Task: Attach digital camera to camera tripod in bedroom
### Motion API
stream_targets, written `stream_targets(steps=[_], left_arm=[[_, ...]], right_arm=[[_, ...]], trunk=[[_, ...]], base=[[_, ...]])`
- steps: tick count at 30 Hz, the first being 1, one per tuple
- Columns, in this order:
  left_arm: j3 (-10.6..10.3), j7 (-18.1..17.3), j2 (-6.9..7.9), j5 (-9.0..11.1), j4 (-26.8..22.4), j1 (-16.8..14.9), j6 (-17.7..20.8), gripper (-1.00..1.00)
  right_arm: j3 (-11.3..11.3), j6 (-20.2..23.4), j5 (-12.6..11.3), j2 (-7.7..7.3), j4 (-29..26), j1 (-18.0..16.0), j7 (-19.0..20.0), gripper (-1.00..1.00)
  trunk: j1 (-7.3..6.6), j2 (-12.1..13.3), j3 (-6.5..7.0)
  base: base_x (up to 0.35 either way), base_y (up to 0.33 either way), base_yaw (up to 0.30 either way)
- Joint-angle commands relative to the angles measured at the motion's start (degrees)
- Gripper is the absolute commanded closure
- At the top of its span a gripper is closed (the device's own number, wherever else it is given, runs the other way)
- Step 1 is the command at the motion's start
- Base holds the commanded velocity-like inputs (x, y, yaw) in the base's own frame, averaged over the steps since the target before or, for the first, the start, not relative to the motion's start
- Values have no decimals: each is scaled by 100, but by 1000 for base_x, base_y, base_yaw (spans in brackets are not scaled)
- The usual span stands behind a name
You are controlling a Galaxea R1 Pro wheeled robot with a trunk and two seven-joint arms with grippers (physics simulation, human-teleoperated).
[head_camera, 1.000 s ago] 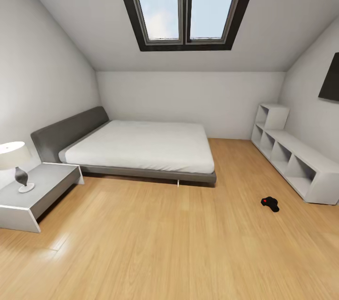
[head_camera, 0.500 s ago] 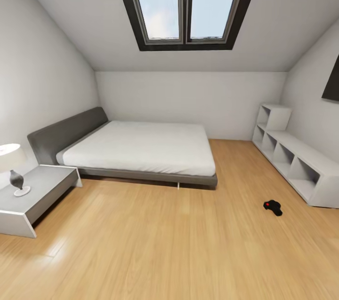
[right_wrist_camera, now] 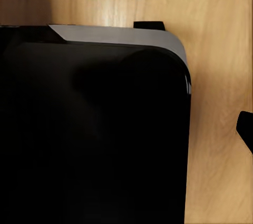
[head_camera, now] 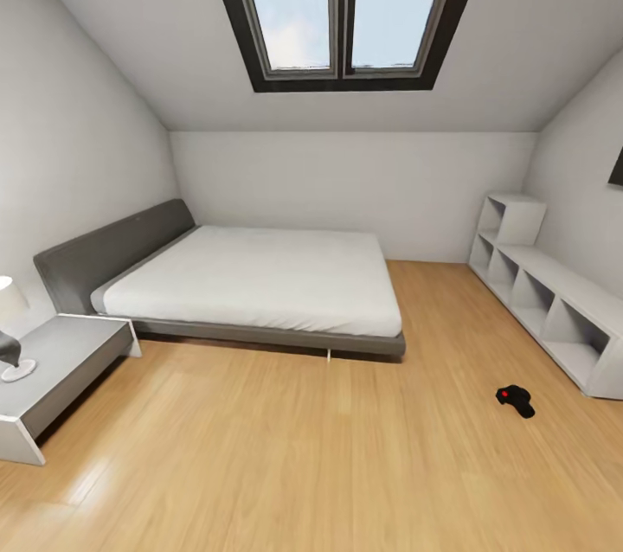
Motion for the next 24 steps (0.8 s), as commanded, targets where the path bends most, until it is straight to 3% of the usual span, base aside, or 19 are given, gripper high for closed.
stream_targets(steps=[1, 8, 18, 24], left_arm=[[0, -3, 1, 5, -4, -3, 3, -100], [0, -2, 4, 11, -11, -57, 3, -100], [8, -7, 4, 16, -11, -259, 25, -100], [9, 6, 3, 101, -11, -335, 29, -100]], right_arm=[[0, -26, -3, 1, 6, -3, -8, -100], [18, -54, -3, 1, 6, -6, -8, -100], [43, -288, 24, 1, 7, -7, -9, -100], [45, -322, 21, 1, 7, -10, -5, -100]], trunk=[[3, -2, -4], [3, -2, -15], [3, -2, -68], [3, -2, -103]], base=[[334, 0, 0], [330, 59, -59], [299, 164, -205], [146, 94, -230]])
